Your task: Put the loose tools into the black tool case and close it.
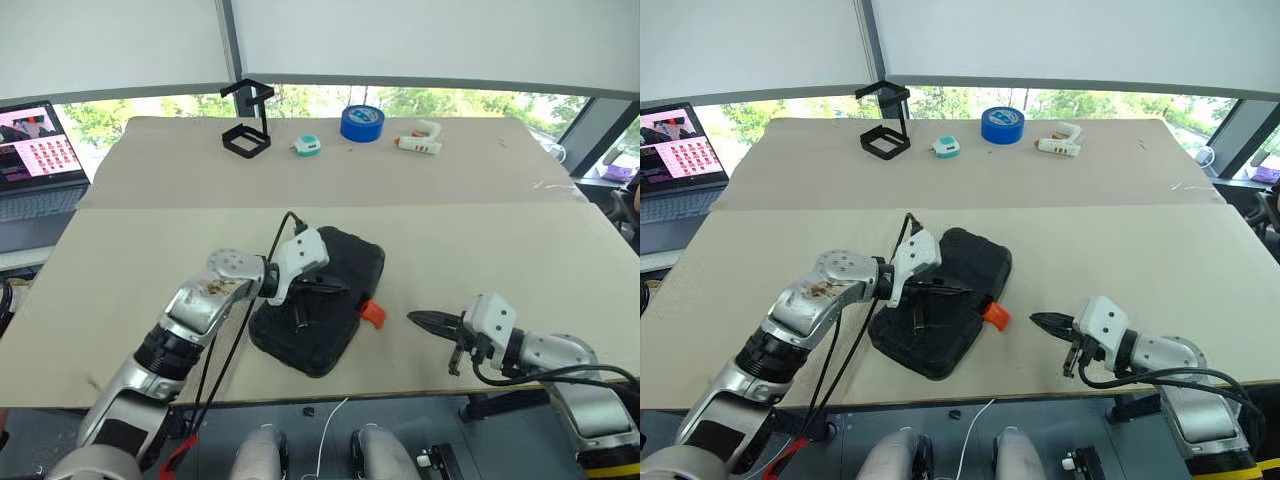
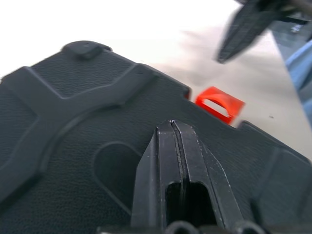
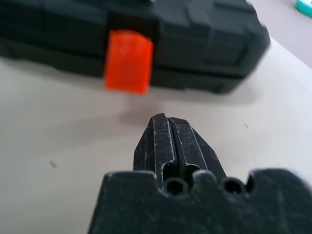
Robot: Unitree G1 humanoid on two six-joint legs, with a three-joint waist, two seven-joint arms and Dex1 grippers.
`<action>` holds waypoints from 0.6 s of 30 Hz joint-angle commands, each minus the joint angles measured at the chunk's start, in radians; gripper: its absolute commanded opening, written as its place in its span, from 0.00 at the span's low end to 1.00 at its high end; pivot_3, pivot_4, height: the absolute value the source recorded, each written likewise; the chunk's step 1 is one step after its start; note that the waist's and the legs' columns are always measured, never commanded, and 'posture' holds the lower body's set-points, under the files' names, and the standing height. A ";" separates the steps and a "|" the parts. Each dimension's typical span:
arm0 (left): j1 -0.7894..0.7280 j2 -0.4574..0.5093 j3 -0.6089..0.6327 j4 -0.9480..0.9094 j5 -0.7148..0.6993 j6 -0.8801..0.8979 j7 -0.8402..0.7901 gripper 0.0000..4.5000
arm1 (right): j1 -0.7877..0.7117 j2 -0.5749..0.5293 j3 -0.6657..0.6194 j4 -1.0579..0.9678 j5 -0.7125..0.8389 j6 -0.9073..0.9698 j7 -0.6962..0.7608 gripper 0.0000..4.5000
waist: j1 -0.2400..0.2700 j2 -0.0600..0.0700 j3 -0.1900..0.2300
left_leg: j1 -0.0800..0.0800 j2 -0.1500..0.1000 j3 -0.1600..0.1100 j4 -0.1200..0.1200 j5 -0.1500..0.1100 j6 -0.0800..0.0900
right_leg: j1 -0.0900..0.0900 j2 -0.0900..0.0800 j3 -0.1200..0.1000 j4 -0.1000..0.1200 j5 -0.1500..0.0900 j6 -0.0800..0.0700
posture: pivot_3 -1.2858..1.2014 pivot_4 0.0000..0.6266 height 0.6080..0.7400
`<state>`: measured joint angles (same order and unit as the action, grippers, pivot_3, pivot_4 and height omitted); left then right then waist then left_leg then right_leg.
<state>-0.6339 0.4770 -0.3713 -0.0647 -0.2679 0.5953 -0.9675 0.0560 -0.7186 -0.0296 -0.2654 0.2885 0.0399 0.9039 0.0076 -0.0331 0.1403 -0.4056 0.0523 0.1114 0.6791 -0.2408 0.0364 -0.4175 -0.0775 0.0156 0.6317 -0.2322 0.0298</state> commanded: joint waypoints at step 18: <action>0.118 0.027 -0.041 -0.032 0.026 0.112 0.014 0.00 | -0.141 0.123 0.160 0.039 -0.102 0.056 -0.047 0.00 | 0.001 0.001 -0.007 | 0.007 0.000 -0.002 -0.001 -0.001 0.001 | 0.009 0.000 -0.001 -0.002 -0.001 0.000 | 0.52 0.24 1.00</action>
<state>-0.5625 0.4818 -0.3651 -0.1508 -0.2768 0.6564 -0.9589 -0.0596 -0.6056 0.1218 -0.2146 0.1958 0.1111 0.8628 0.0089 -0.0320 0.1337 -0.3981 0.0523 0.1093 0.6781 -0.2414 0.0373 -0.4087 -0.0775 0.0149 0.6295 -0.2330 0.0298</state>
